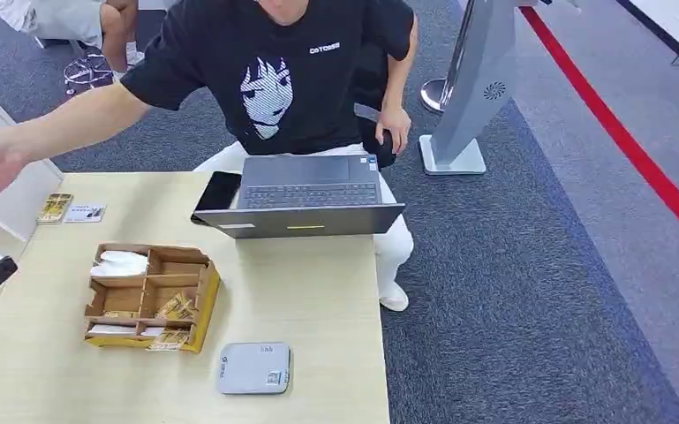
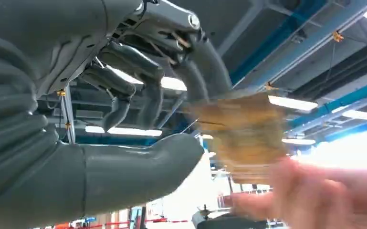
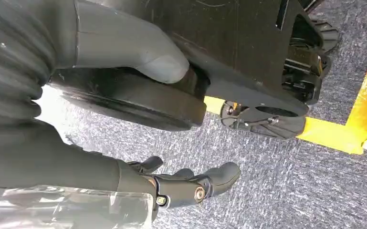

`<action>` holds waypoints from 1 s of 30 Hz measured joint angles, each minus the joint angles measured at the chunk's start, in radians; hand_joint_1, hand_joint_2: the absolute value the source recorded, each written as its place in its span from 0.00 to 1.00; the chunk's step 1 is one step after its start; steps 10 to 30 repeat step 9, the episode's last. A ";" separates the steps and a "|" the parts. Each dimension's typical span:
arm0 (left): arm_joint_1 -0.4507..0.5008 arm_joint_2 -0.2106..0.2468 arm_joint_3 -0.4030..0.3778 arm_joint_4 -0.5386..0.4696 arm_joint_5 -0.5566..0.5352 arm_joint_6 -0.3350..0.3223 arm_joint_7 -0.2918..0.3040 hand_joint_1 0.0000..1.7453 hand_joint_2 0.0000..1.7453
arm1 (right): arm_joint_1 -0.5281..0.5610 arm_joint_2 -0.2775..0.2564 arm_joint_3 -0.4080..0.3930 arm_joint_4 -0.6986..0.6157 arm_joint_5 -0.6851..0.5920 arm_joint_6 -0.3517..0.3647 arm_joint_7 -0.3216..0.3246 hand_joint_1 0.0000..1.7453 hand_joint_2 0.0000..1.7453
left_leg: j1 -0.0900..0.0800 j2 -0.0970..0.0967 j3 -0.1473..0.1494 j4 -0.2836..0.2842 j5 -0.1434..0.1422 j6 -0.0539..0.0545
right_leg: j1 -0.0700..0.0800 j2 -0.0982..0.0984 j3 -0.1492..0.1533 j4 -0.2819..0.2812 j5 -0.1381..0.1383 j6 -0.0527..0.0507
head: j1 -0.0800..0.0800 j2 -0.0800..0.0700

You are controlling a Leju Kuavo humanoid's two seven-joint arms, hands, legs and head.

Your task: Pass the card to the sensor for recognition and then transmit it.

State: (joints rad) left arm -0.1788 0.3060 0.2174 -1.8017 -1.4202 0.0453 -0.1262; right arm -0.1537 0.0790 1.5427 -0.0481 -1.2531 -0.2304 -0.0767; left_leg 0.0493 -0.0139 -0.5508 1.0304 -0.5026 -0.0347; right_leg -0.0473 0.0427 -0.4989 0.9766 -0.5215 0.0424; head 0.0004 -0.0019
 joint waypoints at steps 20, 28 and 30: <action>0.076 -0.101 0.007 -0.106 0.001 0.150 -0.006 0.00 1.00 | -0.003 0.000 0.000 -0.002 0.000 -0.003 0.016 0.00 1.00 | 0.000 0.000 0.000 0.000 0.000 0.000 | 0.000 -0.001 0.000 0.000 0.000 0.000 | 0.000 0.000; 0.076 -0.101 0.007 -0.106 0.001 0.150 -0.006 0.00 1.00 | -0.003 0.000 0.000 -0.002 0.000 -0.003 0.016 0.00 1.00 | 0.000 0.000 0.000 0.000 0.000 0.000 | 0.000 -0.001 0.000 0.000 0.000 0.000 | 0.000 0.000; 0.076 -0.101 0.007 -0.106 0.001 0.150 -0.006 0.00 1.00 | -0.003 0.000 0.000 -0.002 0.000 -0.003 0.016 0.00 1.00 | 0.000 0.000 0.000 0.000 0.000 0.000 | 0.000 -0.001 0.000 0.000 0.000 0.000 | 0.000 0.000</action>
